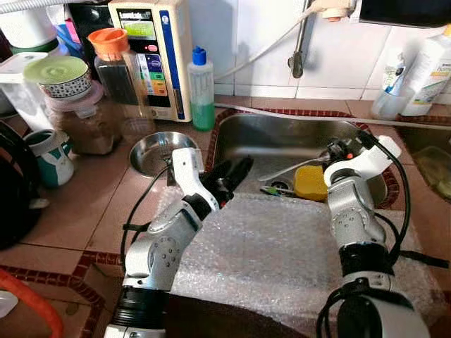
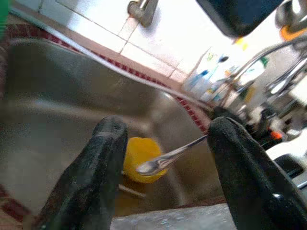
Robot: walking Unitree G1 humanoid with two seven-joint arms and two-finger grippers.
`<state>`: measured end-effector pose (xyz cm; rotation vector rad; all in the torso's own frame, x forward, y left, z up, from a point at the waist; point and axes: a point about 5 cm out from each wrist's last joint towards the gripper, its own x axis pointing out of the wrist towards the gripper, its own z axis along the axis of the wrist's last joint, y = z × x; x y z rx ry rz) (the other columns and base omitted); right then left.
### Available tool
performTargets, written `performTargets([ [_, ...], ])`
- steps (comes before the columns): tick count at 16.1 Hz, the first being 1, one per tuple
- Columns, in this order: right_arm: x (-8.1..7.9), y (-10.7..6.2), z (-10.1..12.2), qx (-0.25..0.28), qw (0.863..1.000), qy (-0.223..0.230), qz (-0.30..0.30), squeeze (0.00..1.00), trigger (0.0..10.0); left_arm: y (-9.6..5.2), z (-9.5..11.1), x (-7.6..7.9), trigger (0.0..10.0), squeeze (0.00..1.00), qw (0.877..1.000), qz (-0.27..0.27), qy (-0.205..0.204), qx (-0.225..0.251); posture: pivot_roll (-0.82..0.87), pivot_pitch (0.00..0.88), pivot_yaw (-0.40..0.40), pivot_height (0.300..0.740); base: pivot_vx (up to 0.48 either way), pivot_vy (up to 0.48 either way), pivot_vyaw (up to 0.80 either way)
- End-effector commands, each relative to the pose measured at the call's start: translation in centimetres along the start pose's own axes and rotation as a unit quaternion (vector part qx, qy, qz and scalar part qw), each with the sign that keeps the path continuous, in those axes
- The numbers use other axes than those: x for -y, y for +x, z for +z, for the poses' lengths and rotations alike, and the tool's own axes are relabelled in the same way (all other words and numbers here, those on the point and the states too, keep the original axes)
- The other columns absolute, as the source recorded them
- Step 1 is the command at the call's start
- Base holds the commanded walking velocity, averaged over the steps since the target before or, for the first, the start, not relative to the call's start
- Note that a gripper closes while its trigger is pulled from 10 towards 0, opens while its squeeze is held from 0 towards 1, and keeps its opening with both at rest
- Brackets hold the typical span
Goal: Kitchen organization
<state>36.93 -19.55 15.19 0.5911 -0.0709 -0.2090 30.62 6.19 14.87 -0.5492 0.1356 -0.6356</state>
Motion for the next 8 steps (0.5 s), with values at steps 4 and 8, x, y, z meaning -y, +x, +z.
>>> performTargets([
  [4, 0.1, 0.5, 0.0, 0.030, 0.979, -0.202, 0.028, 0.00, 0.0, -0.4, -0.5, -1.8, 10.0, 1.00, 0.994, 0.091, 0.045, -0.037, 0.01, 0.000, 0.060, 0.740, 0.000, 0.000, 0.00],
  [8, -0.3, 0.5, -0.4, 0.050, 0.926, -0.368, 0.072, 0.00, 0.0, -1.0, -0.7, -2.2, 10.0, 1.00, 0.991, 0.099, 0.077, -0.037, 0.02, 0.000, 0.057, 0.740, 0.000, 0.000, 0.00],
])
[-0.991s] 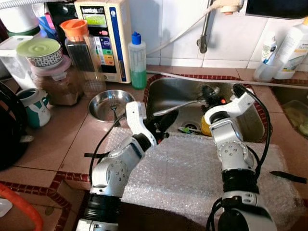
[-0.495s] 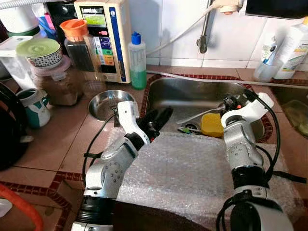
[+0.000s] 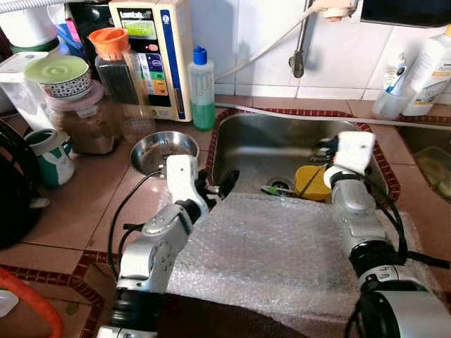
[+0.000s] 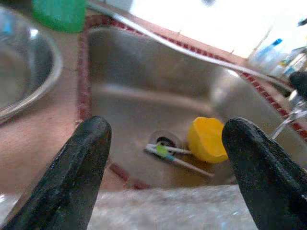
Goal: Kitchen organization
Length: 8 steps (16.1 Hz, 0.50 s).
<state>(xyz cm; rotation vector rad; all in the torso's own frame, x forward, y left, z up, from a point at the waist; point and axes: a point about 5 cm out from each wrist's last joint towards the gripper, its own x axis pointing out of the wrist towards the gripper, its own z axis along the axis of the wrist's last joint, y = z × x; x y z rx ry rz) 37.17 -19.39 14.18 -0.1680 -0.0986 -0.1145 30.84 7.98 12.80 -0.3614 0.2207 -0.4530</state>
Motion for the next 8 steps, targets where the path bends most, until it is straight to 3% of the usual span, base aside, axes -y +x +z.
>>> performTargets([
  [1, 0.3, 0.3, 0.5, 0.015, 0.999, -0.038, -0.003, 0.00, 0.0, -0.1, -0.1, 0.0, 10.0, 1.00, 0.999, 0.019, 0.040, -0.004, 0.02, 0.000, 0.051, 0.740, 0.000, 0.000, 0.00],
  [2, 0.8, 0.3, 0.2, 0.008, 0.998, -0.054, -0.010, 0.00, 0.0, 0.0, -0.1, -0.6, 10.0, 1.00, 0.996, 0.057, 0.072, -0.007, 0.02, 0.000, 0.051, 0.740, 0.000, 0.000, 0.00],
  [3, 1.2, 0.3, -0.1, 0.000, 0.998, -0.062, -0.015, 0.00, 4.1, 0.0, 0.0, -1.0, 10.0, 0.00, 0.993, 0.085, 0.083, -0.008, 0.02, 0.000, 0.048, 0.740, 0.000, 0.000, 0.00],
  [4, 1.3, 0.2, -0.6, -0.009, 0.996, -0.085, -0.008, 0.00, 10.0, 0.1, 0.0, -1.3, 10.0, 0.00, 0.993, 0.091, 0.067, -0.023, 0.02, 0.000, 0.045, 0.740, 0.000, 0.000, 0.00],
  [6, 1.1, -0.2, -1.9, -0.046, 0.991, -0.123, 0.018, 0.00, 10.0, 0.1, 0.3, -1.0, 10.0, 0.00, 0.995, 0.067, 0.075, -0.028, 0.03, 0.000, 0.043, 0.740, 0.000, 0.000, 0.00],
  [8, 1.0, -0.7, -3.7, -0.111, 0.987, -0.113, 0.038, 0.00, 10.0, -0.1, 0.2, -0.8, 10.0, 0.00, 0.995, 0.035, 0.096, -0.011, 0.03, 0.000, 0.041, 0.740, 0.000, 0.000, 0.00],
])
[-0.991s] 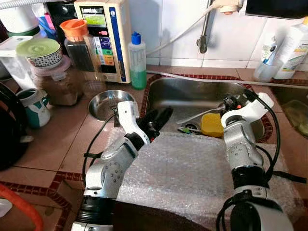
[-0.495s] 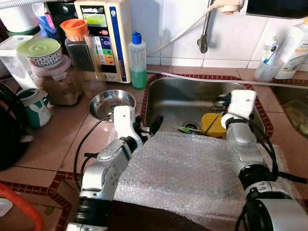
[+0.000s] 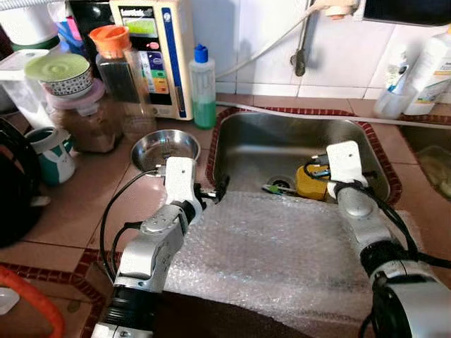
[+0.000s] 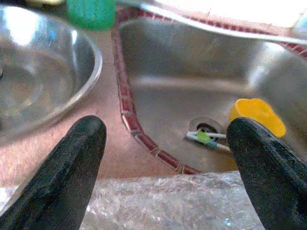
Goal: Kitchen organization
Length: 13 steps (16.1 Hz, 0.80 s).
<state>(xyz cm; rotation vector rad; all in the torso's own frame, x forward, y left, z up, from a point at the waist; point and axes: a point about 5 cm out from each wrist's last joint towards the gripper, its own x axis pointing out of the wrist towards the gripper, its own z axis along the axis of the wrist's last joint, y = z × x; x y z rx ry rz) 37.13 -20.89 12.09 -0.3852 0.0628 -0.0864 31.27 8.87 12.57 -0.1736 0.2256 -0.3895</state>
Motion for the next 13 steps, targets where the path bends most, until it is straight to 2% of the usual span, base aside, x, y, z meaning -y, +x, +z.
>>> performTargets([
  [1, -0.5, -0.4, -1.5, -0.040, 0.999, 0.001, 0.019, 0.00, 10.0, -0.1, 0.1, 0.2, 10.0, 0.00, 1.000, -0.012, 0.006, 0.008, 0.03, 0.000, 0.041, 0.740, 0.000, 0.000, 0.00],
  [3, -0.5, -0.8, -2.7, -0.071, 0.997, 0.006, 0.027, 0.00, 10.0, -0.2, -0.1, -0.5, 10.0, 0.00, 1.000, 0.014, 0.013, 0.003, 0.02, 0.000, 0.042, 0.740, 0.000, 0.000, 0.00],
  [4, -0.6, -1.0, -3.3, -0.092, 0.995, 0.005, 0.029, 0.00, 10.0, -0.1, -0.4, -0.9, 10.0, 0.00, 0.999, 0.026, 0.035, -0.008, 0.02, 0.000, 0.043, 0.740, 0.000, 0.000, 0.00],
  [5, -0.7, -1.2, -3.9, -0.109, 0.993, 0.011, 0.037, 0.03, 10.0, -0.1, -0.4, -1.0, 10.0, 0.00, 0.999, 0.027, 0.038, -0.003, 0.02, 0.000, 0.046, 0.740, 0.000, 0.000, 0.00],
  [6, -0.9, -1.4, -4.4, -0.129, 0.991, 0.006, 0.043, 0.92, 10.0, -0.2, -0.4, -1.1, 10.0, 0.00, 0.999, 0.026, 0.031, 0.000, 0.02, 0.000, 0.046, 0.740, 0.000, 0.000, 0.00],
  [7, -0.9, -1.4, -4.5, -0.133, 0.990, 0.003, 0.045, 0.93, 10.0, -0.2, -0.3, -1.1, 10.0, 0.00, 0.999, 0.025, 0.031, 0.001, 0.02, 0.000, 0.046, 0.740, 0.000, 0.000, 0.00],
  [8, -1.1, -1.6, -4.8, -0.138, 0.989, 0.002, 0.050, 1.00, 10.0, -0.2, -0.3, -1.0, 10.0, 0.00, 0.999, 0.028, 0.028, 0.005, 0.02, 0.000, 0.046, 0.740, 0.000, 0.000, 0.00],
  [13, -1.3, -1.7, -5.1, -0.150, 0.987, -0.006, 0.062, 1.00, 10.0, -0.4, 0.0, -0.7, 10.0, 0.00, 0.999, 0.026, 0.024, 0.033, 0.02, 0.000, 0.045, 0.740, 0.000, 0.000, 0.00],
])
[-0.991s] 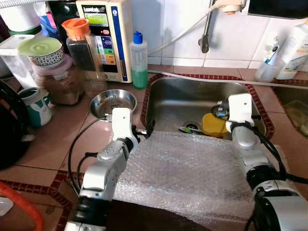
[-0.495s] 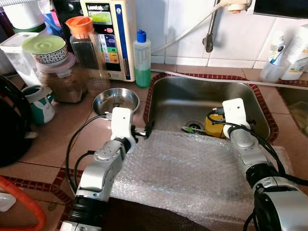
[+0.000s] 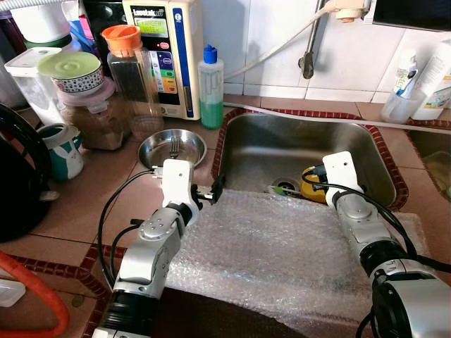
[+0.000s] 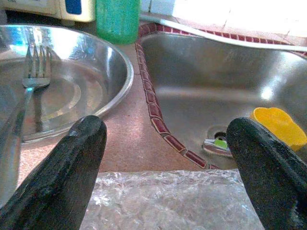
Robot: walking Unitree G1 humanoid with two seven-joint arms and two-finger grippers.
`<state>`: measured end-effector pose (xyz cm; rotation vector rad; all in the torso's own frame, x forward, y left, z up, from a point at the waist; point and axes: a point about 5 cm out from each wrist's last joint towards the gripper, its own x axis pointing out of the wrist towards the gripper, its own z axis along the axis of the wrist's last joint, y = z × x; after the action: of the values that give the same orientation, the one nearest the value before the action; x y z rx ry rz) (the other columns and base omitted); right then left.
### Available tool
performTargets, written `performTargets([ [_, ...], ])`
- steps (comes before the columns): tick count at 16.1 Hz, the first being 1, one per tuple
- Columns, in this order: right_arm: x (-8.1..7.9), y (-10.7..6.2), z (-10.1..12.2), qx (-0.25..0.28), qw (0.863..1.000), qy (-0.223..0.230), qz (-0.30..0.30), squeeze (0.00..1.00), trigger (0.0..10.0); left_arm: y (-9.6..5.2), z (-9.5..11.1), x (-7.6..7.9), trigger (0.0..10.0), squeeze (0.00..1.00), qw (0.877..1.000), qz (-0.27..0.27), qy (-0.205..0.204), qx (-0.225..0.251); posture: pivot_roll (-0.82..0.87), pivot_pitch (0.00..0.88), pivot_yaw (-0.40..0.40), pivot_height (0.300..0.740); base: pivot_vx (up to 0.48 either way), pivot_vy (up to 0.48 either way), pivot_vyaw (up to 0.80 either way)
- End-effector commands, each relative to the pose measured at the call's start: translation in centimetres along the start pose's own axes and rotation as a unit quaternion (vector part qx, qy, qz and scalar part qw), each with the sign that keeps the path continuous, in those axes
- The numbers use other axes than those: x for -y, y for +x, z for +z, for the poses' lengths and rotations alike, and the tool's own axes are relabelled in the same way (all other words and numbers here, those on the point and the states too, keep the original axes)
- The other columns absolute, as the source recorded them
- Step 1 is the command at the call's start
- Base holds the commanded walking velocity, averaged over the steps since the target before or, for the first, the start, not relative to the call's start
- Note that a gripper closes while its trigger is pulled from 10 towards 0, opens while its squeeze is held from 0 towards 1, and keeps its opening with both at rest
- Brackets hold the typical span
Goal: Kitchen organization
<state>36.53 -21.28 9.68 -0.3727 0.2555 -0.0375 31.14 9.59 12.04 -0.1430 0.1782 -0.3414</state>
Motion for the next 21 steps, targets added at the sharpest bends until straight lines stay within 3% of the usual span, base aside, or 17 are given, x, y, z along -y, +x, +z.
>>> performTargets([
  [1, -0.9, -0.7, -2.8, -0.058, 0.998, -0.005, 0.018, 1.00, 10.0, -0.1, 0.5, 0.0, 10.0, 0.00, 1.000, -0.002, 0.002, 0.014, 0.02, 0.000, 0.045, 0.740, 0.000, 0.000, 0.00],
  [5, -1.0, -0.5, -1.7, -0.025, 0.999, 0.021, 0.020, 1.00, 10.0, 0.1, 0.8, -0.1, 10.0, 0.00, 1.000, 0.001, 0.012, 0.024, 0.02, 0.000, 0.045, 0.740, 0.000, 0.000, 0.00],
  [9, -0.4, -0.2, 1.4, 0.066, 0.993, 0.094, -0.005, 1.00, 10.0, 0.1, 2.1, -0.7, 10.0, 0.00, 0.998, 0.017, 0.016, 0.062, 0.02, 0.001, 0.043, 0.740, 0.000, 0.000, 0.00],
  [14, -1.5, -0.6, 3.8, 0.130, 0.986, 0.105, -0.007, 1.00, 10.0, 0.0, 3.6, -3.0, 10.0, 0.00, 0.991, 0.084, 0.022, 0.106, 0.02, 0.002, 0.040, 0.740, 0.000, 0.000, 0.00],
  [16, -2.0, -1.4, 5.4, 0.163, 0.970, 0.175, 0.038, 1.00, 10.0, -0.3, 4.4, -4.1, 10.0, 0.00, 0.981, 0.130, 0.027, 0.140, 0.02, 0.002, 0.040, 0.740, 0.000, 0.000, 0.00],
  [17, -2.2, -1.8, 5.9, 0.177, 0.966, 0.181, 0.047, 1.00, 10.0, -0.1, 4.1, -4.4, 10.0, 0.00, 0.982, 0.134, -0.004, 0.130, 0.00, 0.000, 0.037, 0.740, 0.000, 0.000, 0.00],
  [18, -2.8, -2.4, 6.8, 0.195, 0.959, 0.192, 0.068, 0.93, 10.0, 0.1, 3.7, -4.7, 10.0, 0.00, 0.984, 0.135, -0.022, 0.113, 0.00, 0.000, 0.037, 0.740, 0.000, 0.000, 0.00],
  [19, -3.1, -2.7, 7.0, 0.198, 0.956, 0.198, 0.081, 0.69, 10.0, 0.2, 3.5, -4.8, 10.0, 0.00, 0.985, 0.139, -0.006, 0.107, -0.01, 0.000, 0.038, 0.740, 0.000, 0.000, 0.00],
  [20, -3.8, -3.0, 7.4, 0.205, 0.955, 0.191, 0.100, 0.00, 10.0, 0.5, 3.1, -4.9, 10.0, 0.00, 0.987, 0.140, -0.001, 0.085, -0.01, 0.000, 0.039, 0.740, 0.000, 0.000, 0.00],
  [21, -4.4, -3.6, 7.7, 0.210, 0.951, 0.196, 0.115, 0.00, 10.0, 0.9, 2.5, -5.1, 10.0, 0.00, 0.988, 0.143, 0.016, 0.053, -0.01, 0.000, 0.039, 0.740, 0.000, 0.000, 0.00],
])
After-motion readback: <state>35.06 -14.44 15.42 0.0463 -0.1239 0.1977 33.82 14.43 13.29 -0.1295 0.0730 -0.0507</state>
